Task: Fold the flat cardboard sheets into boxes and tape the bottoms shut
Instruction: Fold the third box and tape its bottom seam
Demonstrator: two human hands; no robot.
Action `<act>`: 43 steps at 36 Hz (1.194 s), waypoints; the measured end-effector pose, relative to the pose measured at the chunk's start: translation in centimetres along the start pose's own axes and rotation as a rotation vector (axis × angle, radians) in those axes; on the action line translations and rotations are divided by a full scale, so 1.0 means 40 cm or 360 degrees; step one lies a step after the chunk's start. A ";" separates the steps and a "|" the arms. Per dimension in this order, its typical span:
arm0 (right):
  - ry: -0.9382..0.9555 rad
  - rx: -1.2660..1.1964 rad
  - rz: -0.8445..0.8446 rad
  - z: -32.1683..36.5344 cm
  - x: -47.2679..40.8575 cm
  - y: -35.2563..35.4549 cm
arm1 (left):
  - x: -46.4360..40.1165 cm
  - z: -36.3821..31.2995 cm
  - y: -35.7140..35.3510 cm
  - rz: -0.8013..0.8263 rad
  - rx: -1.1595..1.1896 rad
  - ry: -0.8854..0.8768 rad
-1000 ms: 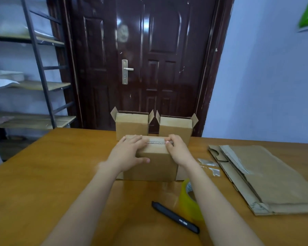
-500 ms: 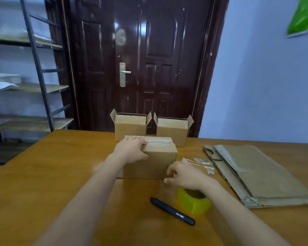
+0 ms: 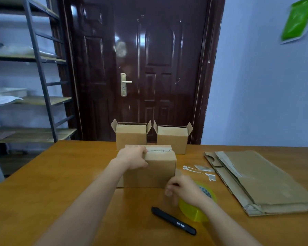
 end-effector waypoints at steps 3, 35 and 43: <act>-0.0009 -0.0296 -0.0234 -0.013 0.021 0.033 | -0.002 0.001 -0.002 -0.0013 0.0008 -0.0004; 0.0175 -0.1278 -0.0186 0.063 -0.226 0.413 | 0.010 0.008 -0.019 -0.0167 0.0471 -0.0028; 0.0284 -0.0800 0.0054 0.190 -0.343 0.344 | -0.001 0.022 0.014 -0.0143 0.1504 0.0185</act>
Point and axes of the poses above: each hand's wrist, its own x-axis away from the middle knuckle, its own y-axis out of the back of the hand, z = x × y, the point moved 2 cm from there along -x, towards the middle knuckle, and after that the axes turned 14 degrees about x, right-handed, at the moved point
